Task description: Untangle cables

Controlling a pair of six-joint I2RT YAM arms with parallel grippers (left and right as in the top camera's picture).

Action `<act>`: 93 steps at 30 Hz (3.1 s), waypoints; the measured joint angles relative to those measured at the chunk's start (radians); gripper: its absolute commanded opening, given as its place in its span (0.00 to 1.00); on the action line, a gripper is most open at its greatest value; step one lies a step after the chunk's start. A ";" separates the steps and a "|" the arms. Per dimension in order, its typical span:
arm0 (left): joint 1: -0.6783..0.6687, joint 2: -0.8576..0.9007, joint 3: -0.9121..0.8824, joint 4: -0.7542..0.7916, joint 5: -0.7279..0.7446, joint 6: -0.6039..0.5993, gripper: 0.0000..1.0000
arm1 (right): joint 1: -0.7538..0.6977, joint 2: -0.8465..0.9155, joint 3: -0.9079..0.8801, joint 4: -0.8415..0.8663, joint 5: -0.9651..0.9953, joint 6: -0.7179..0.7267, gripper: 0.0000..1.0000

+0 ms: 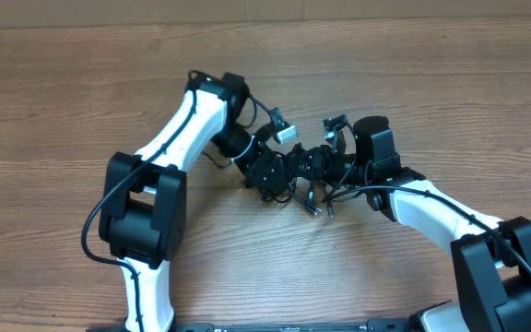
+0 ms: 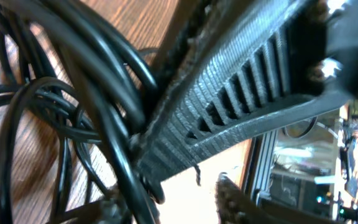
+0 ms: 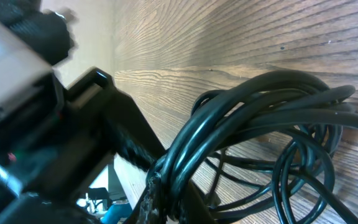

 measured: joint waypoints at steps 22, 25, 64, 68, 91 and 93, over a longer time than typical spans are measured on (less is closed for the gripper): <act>-0.006 0.000 -0.057 0.045 -0.047 0.001 0.04 | 0.005 0.003 -0.002 -0.098 0.036 -0.009 0.24; -0.006 0.000 -0.057 0.045 -0.050 0.002 0.04 | 0.005 0.002 -0.002 -0.098 0.033 -0.014 0.16; 0.010 0.000 -0.061 0.109 -0.142 -0.171 0.04 | 0.005 -0.016 0.020 -0.386 0.211 -0.082 0.04; 0.021 0.000 -0.061 0.110 -0.156 -0.188 0.04 | 0.005 -0.057 0.037 -0.413 0.218 -0.085 0.04; 0.023 0.000 -0.061 0.128 -0.185 -0.205 0.04 | -0.229 -0.130 0.047 -0.550 0.092 -0.156 0.04; 0.023 0.000 -0.061 0.128 -0.185 -0.205 0.04 | -0.247 -0.130 0.047 -0.563 0.114 -0.163 0.04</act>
